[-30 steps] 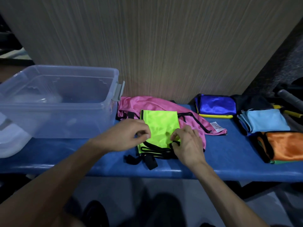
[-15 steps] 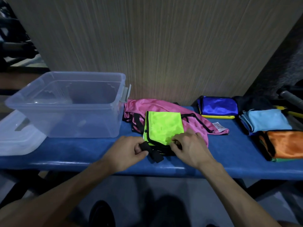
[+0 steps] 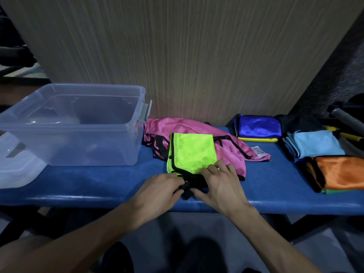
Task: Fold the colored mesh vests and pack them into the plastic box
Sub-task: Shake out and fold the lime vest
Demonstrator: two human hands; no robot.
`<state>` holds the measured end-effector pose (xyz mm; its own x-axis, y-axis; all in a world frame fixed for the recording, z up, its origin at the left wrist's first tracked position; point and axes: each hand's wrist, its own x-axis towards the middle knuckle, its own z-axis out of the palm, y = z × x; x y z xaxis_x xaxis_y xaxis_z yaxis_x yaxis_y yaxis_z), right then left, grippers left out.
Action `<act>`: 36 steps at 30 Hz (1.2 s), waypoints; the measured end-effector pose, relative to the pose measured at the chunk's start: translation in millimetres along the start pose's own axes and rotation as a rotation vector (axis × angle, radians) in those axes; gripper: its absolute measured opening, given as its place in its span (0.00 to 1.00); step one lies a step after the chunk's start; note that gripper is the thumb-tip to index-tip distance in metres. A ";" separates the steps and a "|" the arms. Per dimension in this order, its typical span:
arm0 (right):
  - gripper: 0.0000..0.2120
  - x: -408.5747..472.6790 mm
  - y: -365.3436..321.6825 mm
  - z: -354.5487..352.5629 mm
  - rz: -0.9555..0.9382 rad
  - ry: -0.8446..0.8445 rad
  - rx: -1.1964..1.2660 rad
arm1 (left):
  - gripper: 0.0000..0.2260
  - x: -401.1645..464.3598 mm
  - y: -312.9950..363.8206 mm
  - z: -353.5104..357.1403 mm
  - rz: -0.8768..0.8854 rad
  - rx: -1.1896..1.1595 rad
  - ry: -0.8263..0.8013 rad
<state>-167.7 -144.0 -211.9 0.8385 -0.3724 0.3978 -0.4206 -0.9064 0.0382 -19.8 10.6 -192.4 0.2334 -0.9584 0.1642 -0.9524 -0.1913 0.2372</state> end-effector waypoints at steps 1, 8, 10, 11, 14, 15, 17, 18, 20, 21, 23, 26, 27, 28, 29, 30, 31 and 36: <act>0.24 -0.4 0.2 0.8 -0.008 0.012 -0.004 | 0.05 -1.8 -1.1 1.6 0.018 0.019 -0.005; 0.27 -2.3 -0.8 5.9 -0.012 0.067 -0.004 | 0.20 -8.8 1.8 23.0 0.120 0.252 0.178; 0.27 -2.1 -1.2 6.3 -0.011 0.064 -0.005 | 0.18 -7.4 4.3 24.9 0.137 0.284 0.230; 0.26 -1.9 -0.8 6.3 -0.012 0.065 -0.002 | 0.16 -7.1 4.0 25.5 0.152 0.305 0.254; 0.24 -1.9 2.0 5.9 -0.019 0.062 0.005 | 0.10 -9.0 1.7 25.9 0.184 0.338 0.305; 0.24 -2.0 2.8 5.7 -0.023 0.065 0.005 | 0.10 -9.7 0.9 25.5 0.175 0.324 0.302; 0.24 -2.0 4.2 5.0 -0.033 0.070 0.002 | 0.10 -9.9 -1.3 24.7 0.153 0.290 0.288; 0.24 -1.8 4.5 4.8 -0.037 0.068 0.002 | 0.09 -9.7 -2.6 24.3 0.155 0.269 0.286; 0.24 -2.1 5.4 5.0 -0.037 0.052 0.006 | 0.08 -8.8 -4.6 22.6 0.203 0.241 0.280; 0.24 -2.3 5.6 5.0 -0.038 0.037 0.005 | 0.07 -8.1 -5.7 20.5 0.232 0.244 0.271; 0.23 -3.0 5.2 4.8 -0.043 0.018 0.002 | 0.03 -7.1 -12.4 13.6 0.294 0.236 0.228; 0.24 -3.6 5.0 3.7 -0.043 0.014 0.018 | 0.11 -4.1 -23.5 2.8 0.287 0.009 0.001; 0.24 -4.1 4.9 3.3 -0.038 0.002 0.027 | 0.14 -3.2 -26.6 2.2 0.257 -0.058 -0.055; 0.25 -4.7 5.5 2.8 -0.035 -0.015 0.038 | 0.17 -1.9 -29.4 4.2 0.232 -0.115 -0.072; 0.26 -5.4 6.8 2.1 -0.030 -0.033 0.054 | 0.18 -0.1 -30.4 5.4 0.188 -0.177 -0.056; 0.27 -6.1 8.4 1.3 -0.023 -0.051 0.074 | 0.18 2.7 -30.9 6.0 0.129 -0.221 -0.020; 0.27 -6.6 10.3 -0.1 -0.017 -0.066 0.094 | 0.16 6.6 -31.2 5.5 0.068 -0.263 0.026; 0.27 -10.8 14.6 -3.9 -0.042 -0.058 0.185 | 0.11 26.8 -37.4 8.6 -0.119 -0.417 0.201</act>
<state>-184.2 -152.4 -212.1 0.8749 -0.3394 0.3454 -0.3185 -0.9406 -0.1176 20.4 -9.8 -205.2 0.4089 -0.8669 0.2849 -0.7666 -0.1569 0.6227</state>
